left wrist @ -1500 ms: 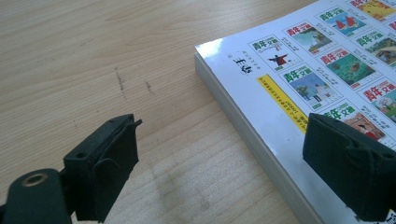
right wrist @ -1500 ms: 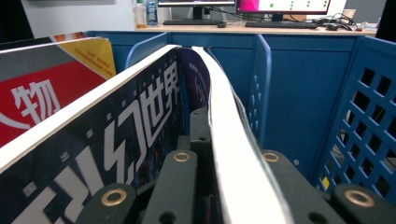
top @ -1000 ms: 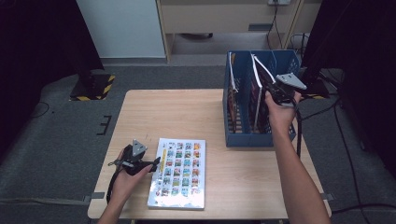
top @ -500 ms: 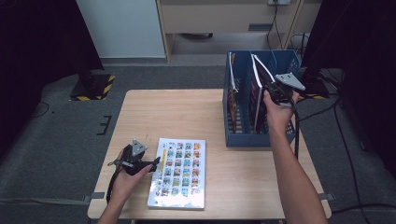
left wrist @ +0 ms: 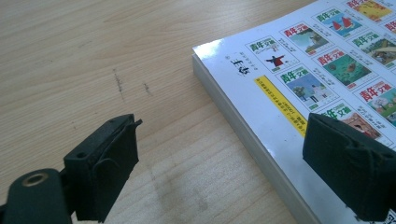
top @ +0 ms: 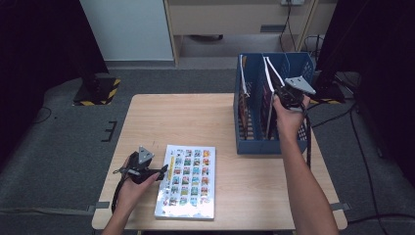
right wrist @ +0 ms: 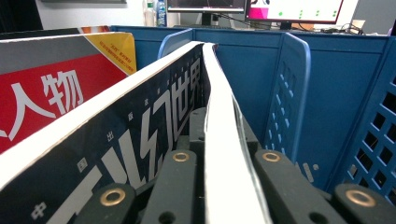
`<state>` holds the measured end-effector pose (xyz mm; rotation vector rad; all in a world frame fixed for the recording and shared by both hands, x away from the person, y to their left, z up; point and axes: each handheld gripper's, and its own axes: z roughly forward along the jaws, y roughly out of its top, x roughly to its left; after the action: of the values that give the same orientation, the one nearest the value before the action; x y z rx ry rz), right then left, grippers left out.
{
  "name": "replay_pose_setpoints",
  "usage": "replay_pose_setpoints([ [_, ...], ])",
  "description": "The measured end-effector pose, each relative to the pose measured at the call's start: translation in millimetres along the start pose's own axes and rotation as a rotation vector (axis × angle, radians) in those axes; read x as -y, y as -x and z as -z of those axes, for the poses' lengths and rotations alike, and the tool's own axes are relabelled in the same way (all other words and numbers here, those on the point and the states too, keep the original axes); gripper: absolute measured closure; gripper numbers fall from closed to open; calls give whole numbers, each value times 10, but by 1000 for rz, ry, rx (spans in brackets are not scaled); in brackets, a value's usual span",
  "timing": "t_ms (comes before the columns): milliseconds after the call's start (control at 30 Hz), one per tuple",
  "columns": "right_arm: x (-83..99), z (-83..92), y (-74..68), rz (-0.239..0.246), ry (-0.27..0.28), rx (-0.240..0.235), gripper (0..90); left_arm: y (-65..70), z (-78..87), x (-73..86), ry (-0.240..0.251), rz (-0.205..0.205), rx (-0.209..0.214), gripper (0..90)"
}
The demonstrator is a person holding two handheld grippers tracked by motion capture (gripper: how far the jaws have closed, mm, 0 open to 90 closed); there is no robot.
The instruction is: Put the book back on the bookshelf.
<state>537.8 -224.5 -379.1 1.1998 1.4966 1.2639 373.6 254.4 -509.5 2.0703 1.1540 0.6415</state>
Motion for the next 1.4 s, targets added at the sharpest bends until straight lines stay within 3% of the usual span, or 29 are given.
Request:
replay_pose_setpoints([
  [467,-3,70,-9,-17,-17,-18,714,4,7,-3,4,-1,0,95],
  [867,-44,191,-53,27,-45,-26,631,0,14,-5,6,1,-3,95],
  [1400,-14,339,-80,52,-54,-28,678,2,17,-8,7,0,-4,95],
])
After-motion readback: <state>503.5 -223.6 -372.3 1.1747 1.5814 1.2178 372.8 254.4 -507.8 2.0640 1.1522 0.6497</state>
